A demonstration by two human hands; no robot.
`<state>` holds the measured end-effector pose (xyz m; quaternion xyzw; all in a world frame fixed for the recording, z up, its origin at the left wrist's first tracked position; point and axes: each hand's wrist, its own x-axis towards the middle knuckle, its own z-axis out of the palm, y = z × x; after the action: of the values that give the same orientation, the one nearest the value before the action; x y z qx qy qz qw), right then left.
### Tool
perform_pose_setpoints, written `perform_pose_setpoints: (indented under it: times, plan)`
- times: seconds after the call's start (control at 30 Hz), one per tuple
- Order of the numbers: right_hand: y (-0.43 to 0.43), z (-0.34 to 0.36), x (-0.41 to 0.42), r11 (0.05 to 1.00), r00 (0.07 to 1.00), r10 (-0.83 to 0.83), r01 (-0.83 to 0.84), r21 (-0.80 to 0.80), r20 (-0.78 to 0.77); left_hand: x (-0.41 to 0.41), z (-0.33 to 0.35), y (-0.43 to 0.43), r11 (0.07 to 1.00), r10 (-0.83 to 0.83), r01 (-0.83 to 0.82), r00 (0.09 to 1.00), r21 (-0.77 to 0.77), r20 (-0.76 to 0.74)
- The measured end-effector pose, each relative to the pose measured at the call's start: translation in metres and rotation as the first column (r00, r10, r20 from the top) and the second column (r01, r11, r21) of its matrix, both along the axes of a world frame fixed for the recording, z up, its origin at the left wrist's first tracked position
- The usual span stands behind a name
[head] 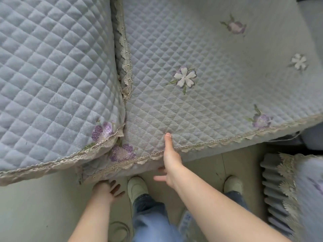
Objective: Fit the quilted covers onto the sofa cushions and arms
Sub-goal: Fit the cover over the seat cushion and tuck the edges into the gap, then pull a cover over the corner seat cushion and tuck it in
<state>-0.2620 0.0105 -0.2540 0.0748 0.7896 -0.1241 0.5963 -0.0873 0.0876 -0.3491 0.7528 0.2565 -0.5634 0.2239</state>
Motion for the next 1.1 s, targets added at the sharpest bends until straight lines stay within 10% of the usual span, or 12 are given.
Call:
perform_pose_setpoints:
  times: [0.2, 0.4, 0.5, 0.73, 1.1]
  plan:
    - [-0.026, 0.113, -0.124, 0.747, 0.768, 0.601, -0.638, -0.188, -0.222, -0.098, 0.141, -0.043, 0.717, -0.68, 0.674, 0.732, -0.181, 0.033]
    - [-0.049, 0.268, -0.31, 0.526, 0.588, 0.645, -0.805, -0.274, -0.488, -0.259, 0.315, -0.125, 0.03, -0.777, 0.984, 0.133, -0.175, 0.616]
    - [-0.045, 0.325, -0.4, 0.464, 0.554, 0.638, -0.831, -0.307, -0.535, -0.354, 0.387, -0.146, -0.245, -0.688, 0.968, -0.134, -0.054, 0.713]
    - [-0.024, 0.414, -0.621, 0.54, 0.518, 0.47, -0.809, -0.232, -0.715, -0.574, 0.479, -0.182, -0.597, -0.392, 0.795, -0.406, 0.108, 0.825]
    - [-0.065, 0.343, -0.815, 0.698, 0.513, 0.512, -0.716, -0.015, -0.689, -0.814, 0.428, -0.296, -0.87, -0.189, 0.465, -0.621, 0.163, 0.76]
